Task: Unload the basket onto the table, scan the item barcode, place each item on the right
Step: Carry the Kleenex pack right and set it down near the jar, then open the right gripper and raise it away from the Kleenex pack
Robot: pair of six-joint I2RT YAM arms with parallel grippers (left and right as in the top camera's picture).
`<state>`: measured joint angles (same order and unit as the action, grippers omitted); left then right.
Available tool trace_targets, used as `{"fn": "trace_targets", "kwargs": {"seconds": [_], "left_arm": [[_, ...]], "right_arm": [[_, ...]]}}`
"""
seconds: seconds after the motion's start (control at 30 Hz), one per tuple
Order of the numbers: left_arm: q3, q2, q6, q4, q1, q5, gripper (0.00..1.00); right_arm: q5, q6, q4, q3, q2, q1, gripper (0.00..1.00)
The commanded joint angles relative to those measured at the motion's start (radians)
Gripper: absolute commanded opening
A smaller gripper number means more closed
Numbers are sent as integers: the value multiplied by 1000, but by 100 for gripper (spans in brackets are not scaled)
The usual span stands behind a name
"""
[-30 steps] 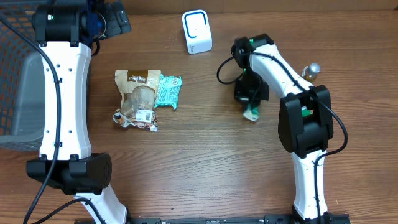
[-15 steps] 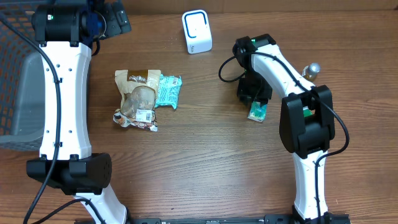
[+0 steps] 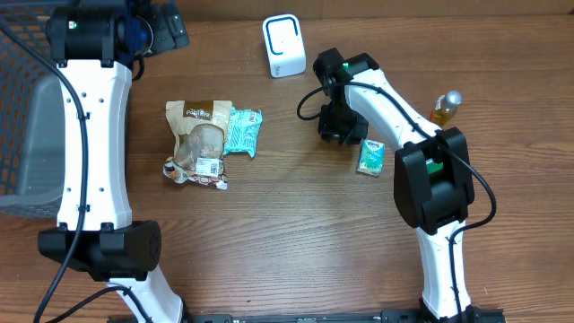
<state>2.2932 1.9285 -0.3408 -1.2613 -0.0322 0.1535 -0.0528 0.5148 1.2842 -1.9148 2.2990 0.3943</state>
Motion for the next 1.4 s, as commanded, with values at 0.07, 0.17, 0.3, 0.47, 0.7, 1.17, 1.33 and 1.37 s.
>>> {"fn": "trace_targets", "kwargs": {"seconds": [0.07,0.17,0.3,0.47,0.7,1.17,1.33,1.37], "left_arm": [[19,-6,-3,1,-1,3,100],[19,-6,-3,1,-1,3,100],[19,-6,-3,1,-1,3,100],[19,-6,-3,1,-1,3,100],[19,-6,-3,2,-1,3,100],[19,-6,-3,1,-1,3,99],[19,-6,-3,1,-1,3,99],[19,-6,-3,1,-1,3,99]], "right_arm": [[-87,43,10,83,-40,-13,40],[-96,43,26,127,-40,-38,40],[-142,43,54,175,-40,-74,40],[-172,43,97,195,-40,-128,40],[-171,35,89,195,-40,-153,40],[-182,0,60,192,-326,-66,38],[-110,-121,61,192,-516,-103,40],[-89,-149,69,192,-554,-119,40]]}}
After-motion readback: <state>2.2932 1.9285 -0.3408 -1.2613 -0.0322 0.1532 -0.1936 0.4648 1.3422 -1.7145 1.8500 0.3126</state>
